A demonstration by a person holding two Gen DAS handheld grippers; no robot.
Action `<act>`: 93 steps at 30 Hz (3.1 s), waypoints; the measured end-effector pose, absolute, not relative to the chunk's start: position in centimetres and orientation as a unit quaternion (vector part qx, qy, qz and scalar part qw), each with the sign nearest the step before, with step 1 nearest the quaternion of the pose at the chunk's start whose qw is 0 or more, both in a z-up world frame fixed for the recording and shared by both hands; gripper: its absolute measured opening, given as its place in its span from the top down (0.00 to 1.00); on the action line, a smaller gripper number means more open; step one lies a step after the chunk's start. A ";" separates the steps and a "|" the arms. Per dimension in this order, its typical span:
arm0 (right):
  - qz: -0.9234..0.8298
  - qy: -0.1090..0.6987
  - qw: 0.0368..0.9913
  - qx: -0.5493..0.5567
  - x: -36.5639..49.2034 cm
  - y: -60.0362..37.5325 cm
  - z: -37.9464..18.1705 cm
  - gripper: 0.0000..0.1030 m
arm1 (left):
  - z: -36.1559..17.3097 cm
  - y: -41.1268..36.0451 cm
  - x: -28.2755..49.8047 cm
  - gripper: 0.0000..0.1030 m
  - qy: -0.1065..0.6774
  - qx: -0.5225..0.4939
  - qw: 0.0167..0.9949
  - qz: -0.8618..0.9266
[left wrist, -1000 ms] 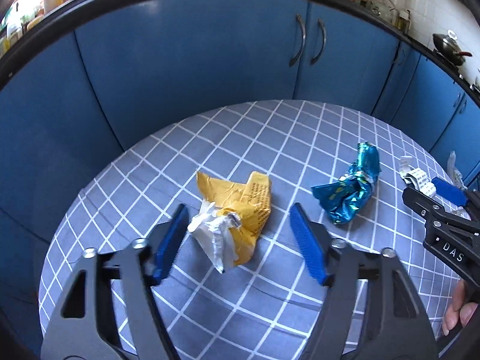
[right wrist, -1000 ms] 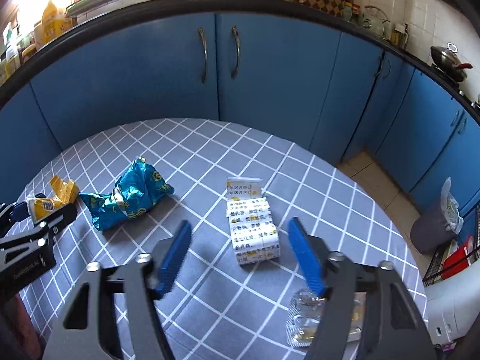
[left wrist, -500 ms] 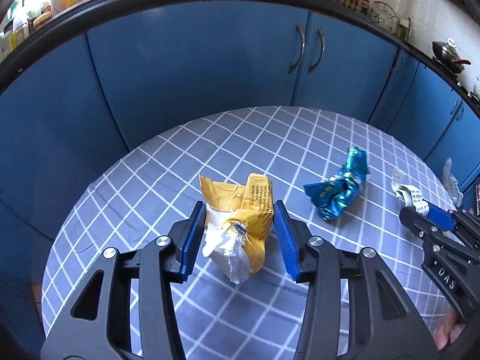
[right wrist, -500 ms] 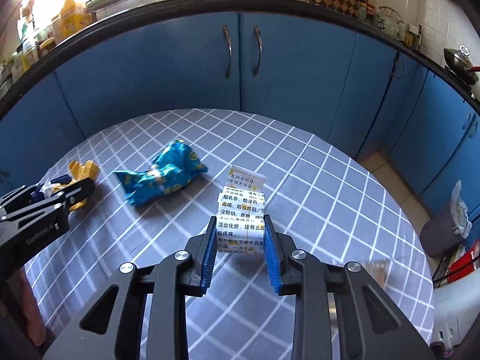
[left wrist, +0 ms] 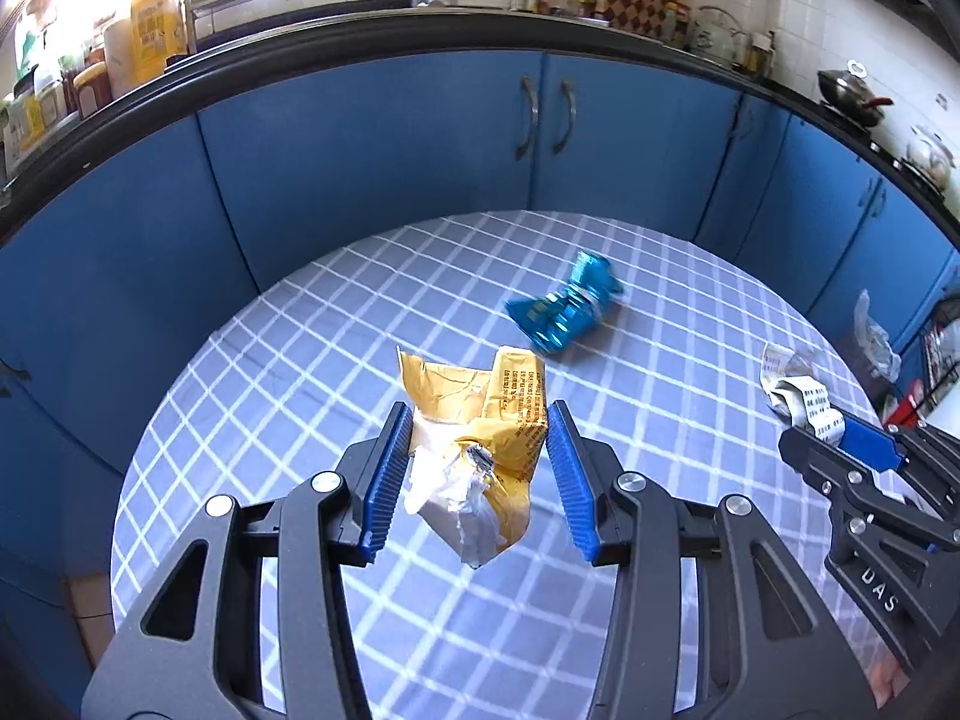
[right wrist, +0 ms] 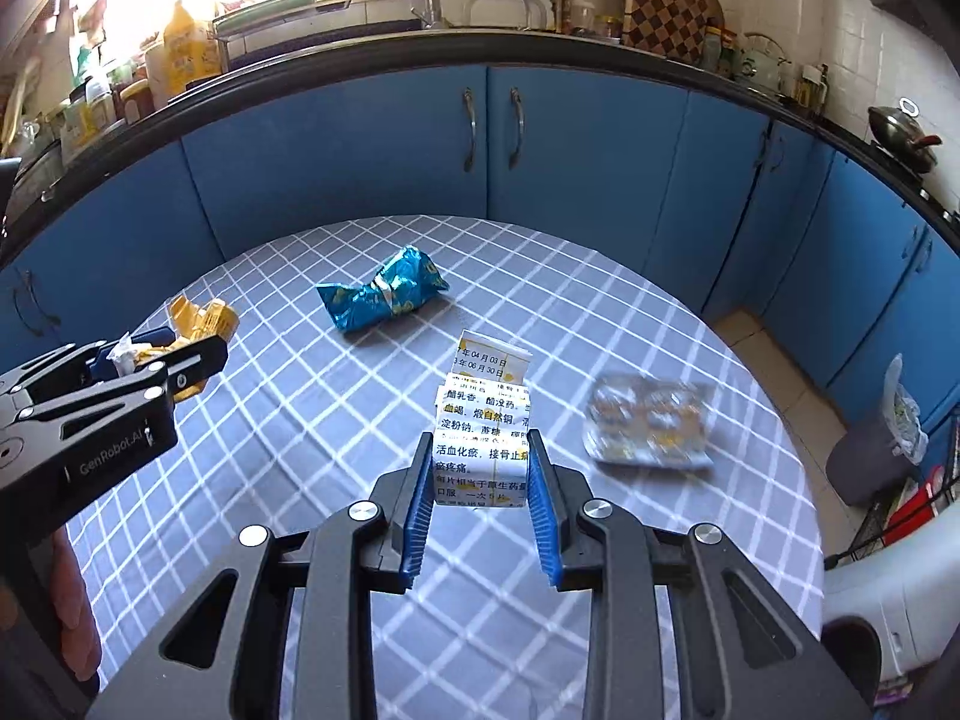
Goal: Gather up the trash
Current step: 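Carry the yellow bag and medicine box over the trash bin, then open both grippers to drop the bag and box into the bin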
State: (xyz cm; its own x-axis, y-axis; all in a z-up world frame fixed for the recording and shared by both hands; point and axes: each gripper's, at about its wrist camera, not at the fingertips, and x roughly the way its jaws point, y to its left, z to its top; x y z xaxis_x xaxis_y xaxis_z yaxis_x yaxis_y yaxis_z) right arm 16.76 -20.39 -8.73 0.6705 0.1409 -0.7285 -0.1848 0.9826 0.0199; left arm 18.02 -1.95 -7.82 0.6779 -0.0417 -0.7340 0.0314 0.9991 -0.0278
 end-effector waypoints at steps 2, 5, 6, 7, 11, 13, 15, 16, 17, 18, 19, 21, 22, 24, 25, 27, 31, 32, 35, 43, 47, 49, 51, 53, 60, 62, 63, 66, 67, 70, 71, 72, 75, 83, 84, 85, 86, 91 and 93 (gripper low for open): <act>0.082 0.396 0.914 -0.024 15.6 -21.2 -8.6 0.73 | -7.6 -2.8 16.7 0.54 0.402 -0.002 0.915 -0.027; 0.071 0.395 0.916 -0.015 13.9 -22.7 -8.4 0.73 | -7.2 -4.4 15.4 0.54 0.400 0.007 0.916 -0.037; 0.065 0.395 0.916 -0.011 13.2 -23.5 -8.4 0.73 | -7.0 -4.8 15.0 0.54 0.399 0.009 0.916 -0.040; 0.060 0.395 0.917 -0.007 12.6 -24.1 -8.3 0.72 | -6.9 -5.4 14.5 0.54 0.398 0.012 0.916 -0.044; 0.037 0.394 0.919 0.006 10.3 -27.1 -8.2 0.72 | -6.1 -7.9 12.9 0.54 0.391 0.024 0.918 -0.063; 0.025 0.393 0.919 0.016 9.1 -28.9 -8.1 0.72 | -5.8 -9.4 12.2 0.54 0.386 0.031 0.919 -0.073; 0.014 0.390 0.921 0.022 8.1 -30.5 -8.0 0.72 | -5.5 -10.9 11.6 0.54 0.383 0.038 0.919 -0.083; 0.008 0.388 0.921 0.027 7.6 -31.3 -7.9 0.72 | -5.5 -11.5 11.3 0.54 0.382 0.041 0.919 -0.087; 0.001 0.387 0.922 0.031 7.1 -32.2 -7.9 0.72 | -5.4 -12.4 11.0 0.54 0.381 0.046 0.919 -0.094; -0.003 0.386 0.922 0.035 6.8 -32.7 -8.0 0.72 | -5.4 -13.1 10.8 0.54 0.381 0.050 0.918 -0.098; -0.008 0.386 0.922 0.039 6.3 -33.5 -8.0 0.72 | -5.4 -13.7 10.6 0.54 0.380 0.053 0.918 -0.103; -0.016 0.385 0.922 0.044 5.6 -34.8 -8.1 0.72 | -5.3 -15.2 10.1 0.54 0.379 0.061 0.917 -0.112; -0.021 0.386 0.921 0.046 5.2 -35.5 -8.2 0.72 | -5.2 -16.0 10.0 0.54 0.377 0.065 0.916 -0.117; -0.026 0.386 0.921 0.044 4.5 -36.4 -8.4 0.72 | -5.1 -17.3 9.7 0.54 0.376 0.070 0.916 -0.125; -0.031 0.385 0.921 0.041 4.1 -36.9 -8.5 0.72 | -5.0 -18.0 9.5 0.54 0.375 0.074 0.915 -0.130; -0.035 0.386 0.921 0.041 3.6 -37.9 -8.6 0.72 | -4.9 -19.2 9.3 0.54 0.373 0.079 0.914 -0.137; -0.046 0.384 0.921 0.048 2.5 -40.0 -8.9 0.72 | -5.1 -21.4 8.8 0.54 0.373 0.090 0.911 -0.150; -0.049 0.383 0.921 0.050 2.2 -40.6 -8.9 0.72 | -5.1 -22.0 8.7 0.54 0.374 0.093 0.910 -0.153; -0.052 0.381 0.922 0.046 1.7 -41.6 -9.0 0.72 | -5.2 -23.5 8.5 0.54 0.374 0.101 0.908 -0.160; -0.066 0.376 0.924 0.036 0.1 -44.1 -9.1 0.72 | -5.3 -27.0 7.9 0.54 0.372 0.118 0.903 -0.179; -0.074 0.377 0.922 0.042 -0.4 -45.5 -9.5 0.72 | -5.3 -29.1 7.4 0.54 0.370 0.130 0.900 -0.191; -0.076 0.380 0.921 0.047 -0.5 -46.1 -9.8 0.72 | -5.4 -30.0 7.1 0.54 0.369 0.135 0.898 -0.196; -0.080 0.381 0.920 0.052 -0.8 -46.8 -10.0 0.72 | -5.5 -30.9 6.9 0.54 0.369 0.140 0.896 -0.202; -0.081 0.383 0.918 0.059 -0.9 -47.3 -10.2 0.72 | -5.6 -31.7 6.7 0.54 0.369 0.144 0.895 -0.206; -0.090 0.381 0.918 0.069 -0.8 -48.4 -10.5 0.72 | -6.0 -33.6 6.3 0.54 0.370 0.154 0.890 -0.217; -0.091 0.381 0.917 0.072 -0.6 -48.7 -10.6 0.72 | -6.1 -33.8 6.3 0.54 0.371 0.155 0.889 -0.217; -0.092 0.384 0.916 0.073 -0.5 -48.8 -10.7 0.72 | -6.1 -33.9 6.3 0.54 0.372 0.156 0.889 -0.218; -0.097 0.388 0.913 0.079 -0.2 -49.1 -10.8 0.68 | -6.0 -33.9 6.3 0.54 0.370 0.155 0.890 -0.219; -0.098 0.390 0.912 0.083 -0.1 -49.2 -10.9 0.63 | -6.0 -33.9 6.3 0.54 0.369 0.155 0.890 -0.219; -0.101 0.381 0.915 0.087 -0.2 -49.3 -10.9 0.19 | -6.1 -33.9 6.3 0.54 0.371 0.155 0.889 -0.220; -0.102 0.380 0.915 0.084 -0.2 -49.3 -10.9 0.19 | -6.1 -34.0 6.4 0.54 0.372 0.155 0.888 -0.220; -0.106 0.382 0.915 0.081 -0.1 -49.4 -10.9 0.19 | -6.2 -34.0 6.4 0.54 0.373 0.156 0.888 -0.220; -0.110 0.383 0.913 0.084 -0.2 -49.7 -11.1 0.19 | -6.2 -34.3 6.5 0.54 0.375 0.156 0.887 -0.222; -0.136 0.385 0.908 0.092 -1.0 -51.1 -11.4 0.19 | -6.3 -35.3 6.1 0.54 0.372 0.162 0.883 -0.236; -0.144 0.386 0.907 0.091 -1.0 -51.3 -11.5 0.19 | -6.4 -35.6 6.0 0.54 0.372 0.163 0.882 -0.240; -0.149 0.387 0.906 0.092 -1.1 -51.6 -11.5 0.19 | -6.4 -35.8 6.0 0.54 0.372 0.165 0.880 -0.243; -0.153 0.386 0.905 0.094 -1.2 -51.8 -11.6 0.19 | -6.3 -36.2 5.8 0.54 0.372 0.167 0.879 -0.247; -0.172 0.388 0.900 0.097 -2.0 -52.9 -11.7 0.19 | -6.0 -37.8 5.1 0.51 0.361 0.177 0.878 -0.260; -0.178 0.389 0.899 0.096 -2.3 -53.2 -11.7 0.19 | -5.7 -38.5 4.7 0.51 0.356 0.180 0.877 -0.269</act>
State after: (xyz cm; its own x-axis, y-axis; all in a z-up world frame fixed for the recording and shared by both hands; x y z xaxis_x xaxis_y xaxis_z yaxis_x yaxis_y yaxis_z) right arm -2.30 -53.25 -11.74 0.6349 -0.2453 -0.7326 0.3942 0.9184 0.0340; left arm 4.69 -38.51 -5.66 0.6018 -0.3423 -0.7216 0.5994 0.7907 0.1248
